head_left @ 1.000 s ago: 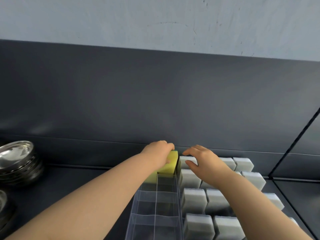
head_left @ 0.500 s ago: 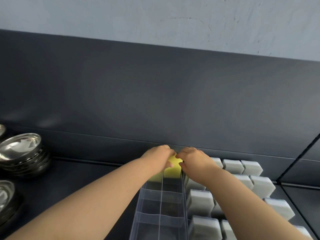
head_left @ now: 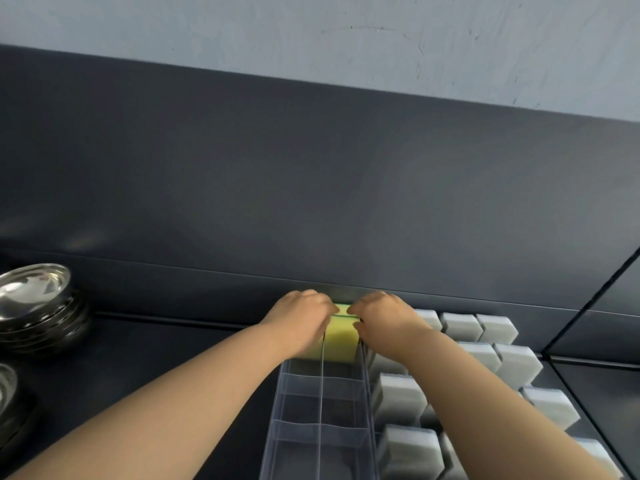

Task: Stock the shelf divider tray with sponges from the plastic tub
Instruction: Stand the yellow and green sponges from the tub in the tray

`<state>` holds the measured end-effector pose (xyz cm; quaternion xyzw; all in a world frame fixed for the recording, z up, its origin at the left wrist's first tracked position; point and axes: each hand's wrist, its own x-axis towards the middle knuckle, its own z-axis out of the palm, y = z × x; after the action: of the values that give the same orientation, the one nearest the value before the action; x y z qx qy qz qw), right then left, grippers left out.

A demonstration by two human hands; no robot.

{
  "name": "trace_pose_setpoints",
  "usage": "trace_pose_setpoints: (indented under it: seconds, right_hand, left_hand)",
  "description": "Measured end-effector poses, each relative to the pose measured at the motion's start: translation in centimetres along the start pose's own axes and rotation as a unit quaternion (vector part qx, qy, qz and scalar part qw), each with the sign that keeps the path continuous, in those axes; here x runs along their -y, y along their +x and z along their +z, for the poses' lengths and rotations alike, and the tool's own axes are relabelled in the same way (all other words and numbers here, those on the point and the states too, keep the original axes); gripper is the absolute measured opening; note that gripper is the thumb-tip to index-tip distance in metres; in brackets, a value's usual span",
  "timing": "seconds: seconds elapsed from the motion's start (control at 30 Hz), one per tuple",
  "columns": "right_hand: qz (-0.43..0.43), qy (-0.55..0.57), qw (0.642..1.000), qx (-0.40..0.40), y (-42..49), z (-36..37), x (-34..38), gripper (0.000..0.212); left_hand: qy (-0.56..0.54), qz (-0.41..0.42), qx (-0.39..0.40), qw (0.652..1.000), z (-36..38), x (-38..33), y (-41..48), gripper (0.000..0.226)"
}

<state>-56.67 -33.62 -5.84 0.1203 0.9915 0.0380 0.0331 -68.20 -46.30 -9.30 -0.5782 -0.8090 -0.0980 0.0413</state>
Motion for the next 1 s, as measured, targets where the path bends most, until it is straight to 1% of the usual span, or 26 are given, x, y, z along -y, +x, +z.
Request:
trace_pose_setpoints:
  seconds: [0.1,0.27,0.4,0.5,0.63,0.8,0.9,1.0]
  right_hand:
    - [0.005,0.093,0.992,-0.085,-1.0,-1.4,-1.3,0.033]
    - [-0.005,0.222,0.948,-0.230,-4.1,-4.3,-3.5,0.034]
    - [-0.009,0.282,0.912,-0.297,-7.0,-6.1,-4.6,0.034]
    - [-0.017,0.300,0.897,-0.323,-9.3,-7.0,-4.4,0.036]
    - [-0.014,0.321,0.878,-0.355,-12.7,-7.7,-2.5,0.038]
    - [0.023,0.344,0.865,-0.366,-17.2,-7.4,2.3,0.039]
    - [0.041,0.364,0.857,-0.364,-19.8,-6.0,6.0,0.038]
    - [0.074,0.356,0.868,-0.337,-22.3,-3.8,9.6,0.037]
  left_hand:
    - [-0.026,-0.017,-0.073,0.997,-2.4,-0.4,-0.2,0.035]
    - [0.003,-0.017,-0.190,0.982,-7.6,-3.3,-1.2,0.034]
    - [0.042,-0.009,-0.260,0.965,-10.4,-6.8,-2.6,0.034]
    - [0.048,-0.007,-0.291,0.955,-11.7,-9.2,-4.3,0.036]
    - [0.037,0.004,-0.314,0.949,-12.8,-11.2,-7.8,0.037]
    - [0.019,0.012,-0.317,0.948,-13.5,-11.3,-14.0,0.039]
    - [0.003,0.010,-0.291,0.957,-13.0,-11.0,-18.3,0.042]
    - [-0.022,0.010,-0.243,0.970,-11.2,-11.0,-22.3,0.044]
